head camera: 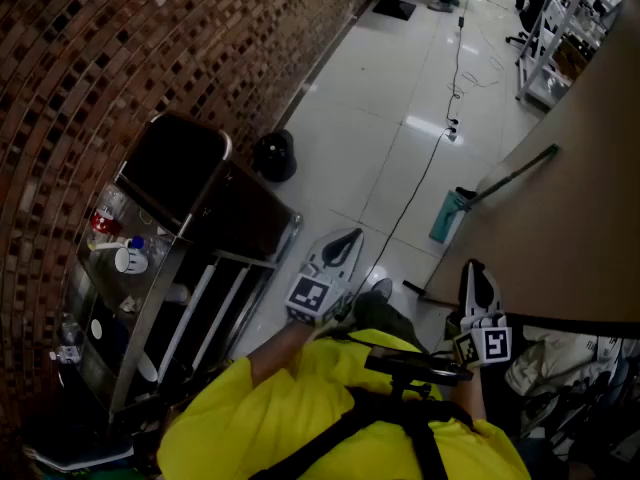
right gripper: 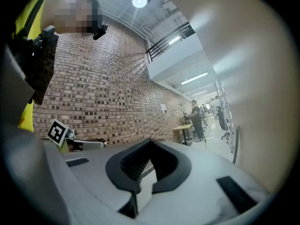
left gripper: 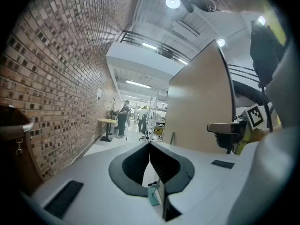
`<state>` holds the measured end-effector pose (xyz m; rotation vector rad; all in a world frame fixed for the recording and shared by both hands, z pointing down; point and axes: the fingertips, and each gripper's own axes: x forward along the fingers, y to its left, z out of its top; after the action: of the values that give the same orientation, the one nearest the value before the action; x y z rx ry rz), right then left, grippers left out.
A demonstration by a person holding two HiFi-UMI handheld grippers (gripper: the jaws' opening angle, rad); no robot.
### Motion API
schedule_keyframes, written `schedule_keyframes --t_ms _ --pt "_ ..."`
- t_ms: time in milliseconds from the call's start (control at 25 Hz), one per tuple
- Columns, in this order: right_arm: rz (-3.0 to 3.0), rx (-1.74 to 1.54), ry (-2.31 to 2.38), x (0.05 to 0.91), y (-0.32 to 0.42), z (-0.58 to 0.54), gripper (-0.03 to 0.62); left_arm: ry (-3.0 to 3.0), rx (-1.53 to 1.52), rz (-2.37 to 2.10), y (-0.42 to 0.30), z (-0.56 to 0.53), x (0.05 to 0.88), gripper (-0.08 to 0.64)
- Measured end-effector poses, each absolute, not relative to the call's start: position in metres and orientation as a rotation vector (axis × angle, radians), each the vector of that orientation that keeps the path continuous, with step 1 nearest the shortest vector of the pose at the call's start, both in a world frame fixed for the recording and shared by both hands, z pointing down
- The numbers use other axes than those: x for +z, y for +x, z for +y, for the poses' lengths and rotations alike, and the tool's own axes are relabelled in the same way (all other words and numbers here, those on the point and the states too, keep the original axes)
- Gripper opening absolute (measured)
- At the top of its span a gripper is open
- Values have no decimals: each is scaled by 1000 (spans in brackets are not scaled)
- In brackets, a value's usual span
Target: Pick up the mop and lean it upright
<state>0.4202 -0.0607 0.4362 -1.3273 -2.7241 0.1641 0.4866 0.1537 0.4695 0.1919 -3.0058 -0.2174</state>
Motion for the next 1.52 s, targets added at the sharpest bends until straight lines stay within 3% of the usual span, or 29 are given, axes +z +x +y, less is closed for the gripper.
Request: schedule_keyframes --t_ms 320,720,1280,1520 --pt "-2725 266 -1278 408 291 -32 6 223 -208 -3001 351 189 436 2" --pt "-2763 296 -1065 438 189 -18 6 278 -202 -2953 253 229 455 2" --pt "-2917 280 -724 432 9 137 6 779 -154 -2854 10 373 463 2" --pt "-2937 287 -436 448 -36 92 6 971 -120 -2712 -83 339 480 2"
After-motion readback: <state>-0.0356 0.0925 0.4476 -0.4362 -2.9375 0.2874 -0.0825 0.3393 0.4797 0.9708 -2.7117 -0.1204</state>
